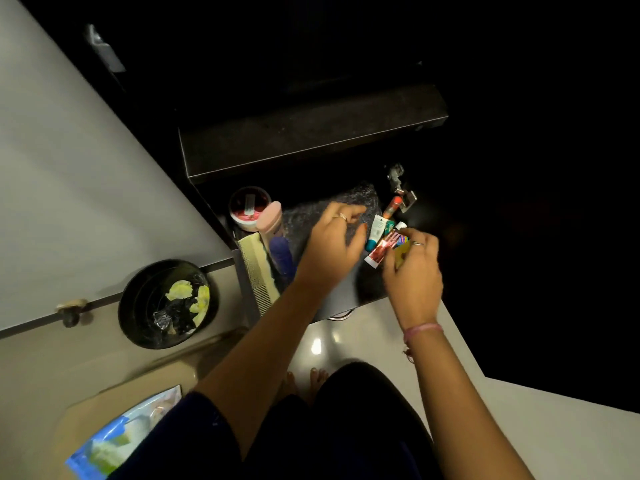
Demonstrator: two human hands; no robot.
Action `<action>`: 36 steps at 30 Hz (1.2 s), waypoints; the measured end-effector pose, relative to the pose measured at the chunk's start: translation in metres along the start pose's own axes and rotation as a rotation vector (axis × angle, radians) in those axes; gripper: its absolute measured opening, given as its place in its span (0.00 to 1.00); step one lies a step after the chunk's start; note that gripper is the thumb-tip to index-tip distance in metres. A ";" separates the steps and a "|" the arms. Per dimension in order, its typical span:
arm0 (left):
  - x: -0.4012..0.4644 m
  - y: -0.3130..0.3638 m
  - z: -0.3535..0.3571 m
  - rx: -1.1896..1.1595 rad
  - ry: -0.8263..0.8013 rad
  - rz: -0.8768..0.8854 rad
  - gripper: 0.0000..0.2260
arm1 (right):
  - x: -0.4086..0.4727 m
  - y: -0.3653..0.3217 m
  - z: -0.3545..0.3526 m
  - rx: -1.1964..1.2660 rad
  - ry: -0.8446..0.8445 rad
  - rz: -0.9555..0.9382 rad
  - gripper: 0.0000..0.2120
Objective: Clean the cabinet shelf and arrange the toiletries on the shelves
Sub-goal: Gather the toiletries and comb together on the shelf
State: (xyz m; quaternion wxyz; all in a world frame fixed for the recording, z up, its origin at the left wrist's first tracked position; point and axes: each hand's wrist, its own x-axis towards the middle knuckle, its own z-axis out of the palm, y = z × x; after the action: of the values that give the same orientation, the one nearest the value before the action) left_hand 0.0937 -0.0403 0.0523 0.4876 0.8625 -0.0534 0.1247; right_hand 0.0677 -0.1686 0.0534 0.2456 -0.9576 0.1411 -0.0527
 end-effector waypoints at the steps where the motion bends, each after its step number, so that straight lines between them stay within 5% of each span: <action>1: -0.003 0.000 0.013 -0.015 -0.073 -0.048 0.13 | 0.003 0.009 -0.004 -0.024 0.034 0.000 0.16; 8: 0.000 0.000 0.090 0.084 -0.405 -0.210 0.25 | 0.028 0.051 0.000 -0.216 -0.176 -0.029 0.26; 13: 0.007 -0.007 0.113 0.292 -0.544 -0.127 0.17 | 0.039 0.060 0.011 -0.195 -0.269 0.011 0.25; 19: 0.003 -0.006 0.099 0.289 -0.468 -0.056 0.15 | 0.036 0.054 0.008 -0.148 -0.221 -0.025 0.15; 23: -0.020 -0.009 0.072 0.281 -0.221 -0.058 0.13 | 0.014 0.035 0.002 0.010 -0.184 -0.059 0.14; 26: -0.047 -0.011 0.036 0.324 -0.183 -0.033 0.09 | -0.011 0.019 0.008 0.091 -0.251 -0.112 0.15; 32: -0.097 -0.029 -0.022 0.143 -0.145 -0.491 0.08 | -0.057 -0.015 0.035 0.192 -0.431 -0.170 0.12; 36: -0.108 -0.046 -0.039 0.181 -0.104 -0.582 0.11 | -0.071 -0.031 0.050 0.229 -0.523 -0.171 0.14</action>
State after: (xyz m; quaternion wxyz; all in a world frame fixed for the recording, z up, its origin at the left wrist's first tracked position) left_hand -0.0067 0.0132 0.0046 0.4205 0.8867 0.1824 -0.0601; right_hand 0.0161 -0.0987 0.0222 0.3747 -0.9132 -0.0151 0.1595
